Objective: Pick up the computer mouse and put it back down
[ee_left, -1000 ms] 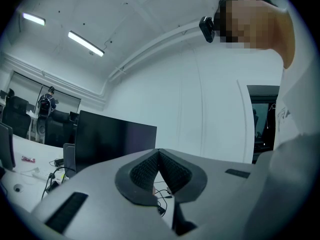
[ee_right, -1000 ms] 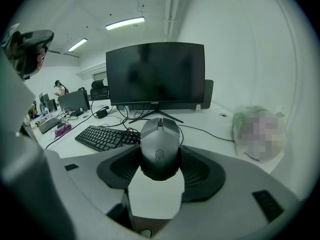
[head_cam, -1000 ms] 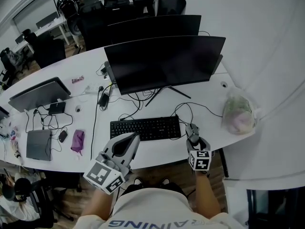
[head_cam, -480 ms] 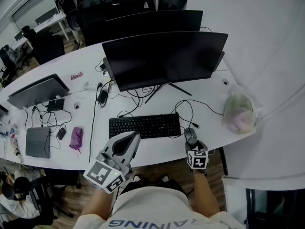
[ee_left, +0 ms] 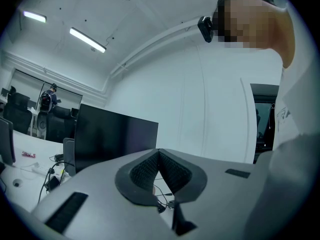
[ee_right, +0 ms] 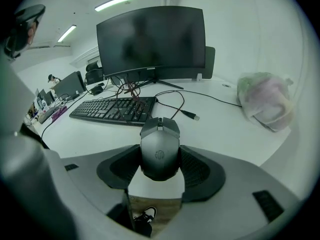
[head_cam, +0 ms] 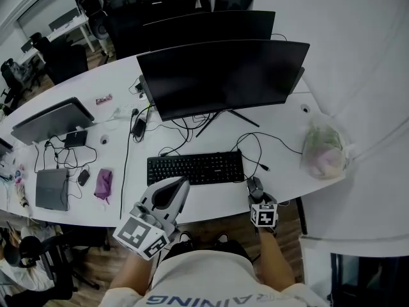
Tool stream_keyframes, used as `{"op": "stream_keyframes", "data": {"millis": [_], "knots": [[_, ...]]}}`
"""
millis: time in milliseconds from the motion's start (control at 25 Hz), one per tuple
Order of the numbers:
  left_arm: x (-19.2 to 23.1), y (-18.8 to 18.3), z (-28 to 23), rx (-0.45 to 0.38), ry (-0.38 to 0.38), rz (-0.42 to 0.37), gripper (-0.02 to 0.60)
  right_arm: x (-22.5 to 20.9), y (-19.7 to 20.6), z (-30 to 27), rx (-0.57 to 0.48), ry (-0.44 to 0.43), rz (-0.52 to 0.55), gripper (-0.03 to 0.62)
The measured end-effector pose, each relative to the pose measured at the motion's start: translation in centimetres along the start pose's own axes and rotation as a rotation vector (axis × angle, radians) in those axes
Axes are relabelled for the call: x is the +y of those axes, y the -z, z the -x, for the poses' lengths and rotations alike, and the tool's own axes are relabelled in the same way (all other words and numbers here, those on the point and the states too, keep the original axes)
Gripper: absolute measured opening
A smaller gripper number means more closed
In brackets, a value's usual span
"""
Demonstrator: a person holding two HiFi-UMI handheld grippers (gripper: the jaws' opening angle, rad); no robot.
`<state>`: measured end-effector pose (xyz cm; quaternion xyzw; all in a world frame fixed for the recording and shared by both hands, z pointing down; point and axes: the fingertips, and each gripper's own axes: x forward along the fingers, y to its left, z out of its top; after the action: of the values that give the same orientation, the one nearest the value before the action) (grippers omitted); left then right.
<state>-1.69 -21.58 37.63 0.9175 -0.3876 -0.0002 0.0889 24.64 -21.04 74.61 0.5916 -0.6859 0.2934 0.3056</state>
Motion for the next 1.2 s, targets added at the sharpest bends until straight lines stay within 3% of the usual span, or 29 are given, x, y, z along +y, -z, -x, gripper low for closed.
{"op": "stream_keyframes", "data": {"millis": [760, 1000, 1200], "knots": [[-0.1, 0.1, -0.2, 0.003, 0.003, 0.005, 0.005, 0.3, 2.9, -0.8, 0.078, 0.017, 0.033, 0.265], [-0.3, 0.1, -0.2, 0.002, 0.010, 0.004, 0.005, 0.5, 3.1, -1.1, 0.090, 0.021, 0.100, 0.268], [-0.5, 0.0, -0.1, 0.000, 0.016, 0.001, 0.005, 0.7, -0.1, 0.6, 0.013, 0.017, 0.097, 0.278]]}}
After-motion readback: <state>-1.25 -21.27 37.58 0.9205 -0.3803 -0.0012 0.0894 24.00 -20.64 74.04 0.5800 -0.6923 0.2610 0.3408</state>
